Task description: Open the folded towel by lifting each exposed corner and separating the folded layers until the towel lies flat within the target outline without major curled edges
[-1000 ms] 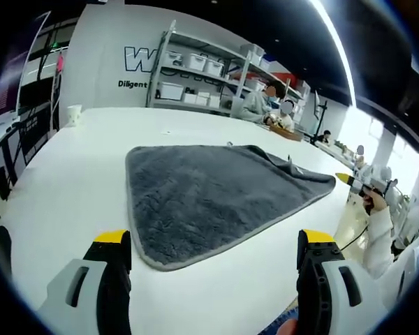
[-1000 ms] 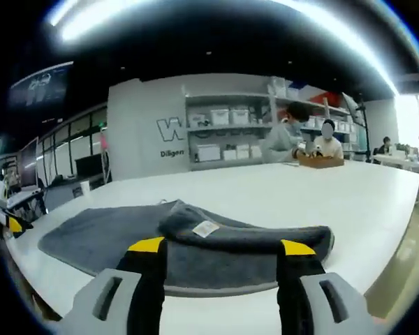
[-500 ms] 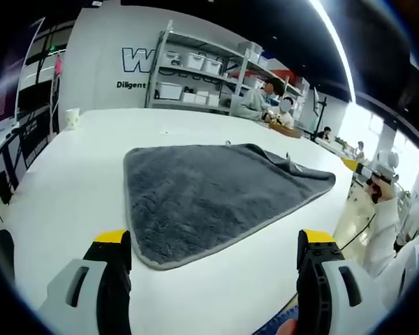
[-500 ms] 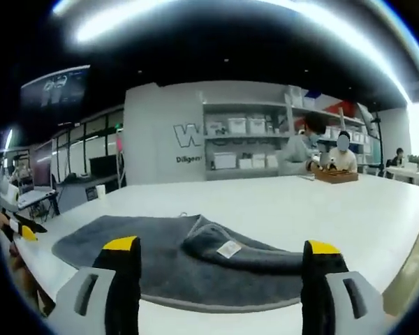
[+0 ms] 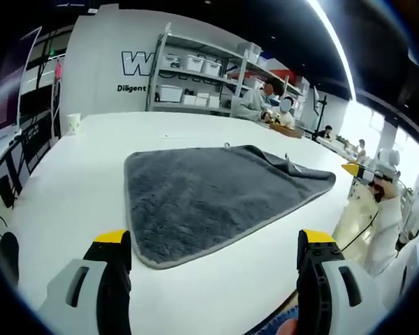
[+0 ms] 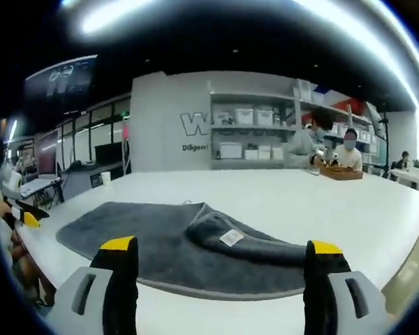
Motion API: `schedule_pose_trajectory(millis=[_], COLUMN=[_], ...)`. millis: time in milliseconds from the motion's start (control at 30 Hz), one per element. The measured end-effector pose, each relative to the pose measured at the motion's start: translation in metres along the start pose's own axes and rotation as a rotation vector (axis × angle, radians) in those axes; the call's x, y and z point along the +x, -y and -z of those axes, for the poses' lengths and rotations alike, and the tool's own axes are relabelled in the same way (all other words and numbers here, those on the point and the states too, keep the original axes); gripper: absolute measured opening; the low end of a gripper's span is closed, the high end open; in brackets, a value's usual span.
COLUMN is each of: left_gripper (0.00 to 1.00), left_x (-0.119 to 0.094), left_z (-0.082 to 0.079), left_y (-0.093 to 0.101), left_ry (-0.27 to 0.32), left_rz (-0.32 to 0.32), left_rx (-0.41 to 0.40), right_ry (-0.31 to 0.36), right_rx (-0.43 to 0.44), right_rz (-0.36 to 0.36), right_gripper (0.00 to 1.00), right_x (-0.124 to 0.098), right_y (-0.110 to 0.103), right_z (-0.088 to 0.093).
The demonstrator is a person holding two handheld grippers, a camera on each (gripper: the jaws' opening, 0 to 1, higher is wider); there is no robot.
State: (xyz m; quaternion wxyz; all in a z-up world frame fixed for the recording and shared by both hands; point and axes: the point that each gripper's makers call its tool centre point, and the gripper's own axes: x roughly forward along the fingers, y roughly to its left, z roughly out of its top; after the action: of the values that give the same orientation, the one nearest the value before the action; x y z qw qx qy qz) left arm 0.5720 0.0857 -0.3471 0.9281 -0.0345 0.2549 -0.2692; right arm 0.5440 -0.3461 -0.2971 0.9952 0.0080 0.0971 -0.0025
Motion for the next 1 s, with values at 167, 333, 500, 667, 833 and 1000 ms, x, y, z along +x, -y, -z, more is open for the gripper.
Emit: schedule_pose_trajectory(millis=[167,333,500,667,833,1000], left_gripper=[0.98,0.98,0.98,0.98,0.98,0.98], left_x=[0.0,0.0,-0.001,-0.002,-0.001,0.001], left_z=[-0.001,0.0,-0.001,0.001,0.0,-0.001], left_y=[0.003,0.004,0.002,-0.002,0.0,0.003], left_ry=[0.0,-0.003,0.002,0.003,0.007,0.005], left_rz=[0.002,0.004,0.006,0.003,0.011,0.015], left_rx=[0.006,0.011,0.007,-0.003,0.0,0.005], right_ry=[0.006,0.006,0.014,0.01,0.009,0.005], right_rx=[0.008,0.005,0.002,-0.005,-0.01,-0.011], right_rz=[-0.03,-0.047,-0.042,-0.044,-0.059,-0.058], right_gripper=[0.99,0.99,0.99,0.99,0.99,0.99], right_x=[0.002,0.003,0.003,0.005,0.006,0.006], right_y=[-0.007,-0.012,-0.013,-0.017,-0.022,-0.022], right_z=[-0.002,-0.003,-0.004,-0.004,-0.004,-0.002])
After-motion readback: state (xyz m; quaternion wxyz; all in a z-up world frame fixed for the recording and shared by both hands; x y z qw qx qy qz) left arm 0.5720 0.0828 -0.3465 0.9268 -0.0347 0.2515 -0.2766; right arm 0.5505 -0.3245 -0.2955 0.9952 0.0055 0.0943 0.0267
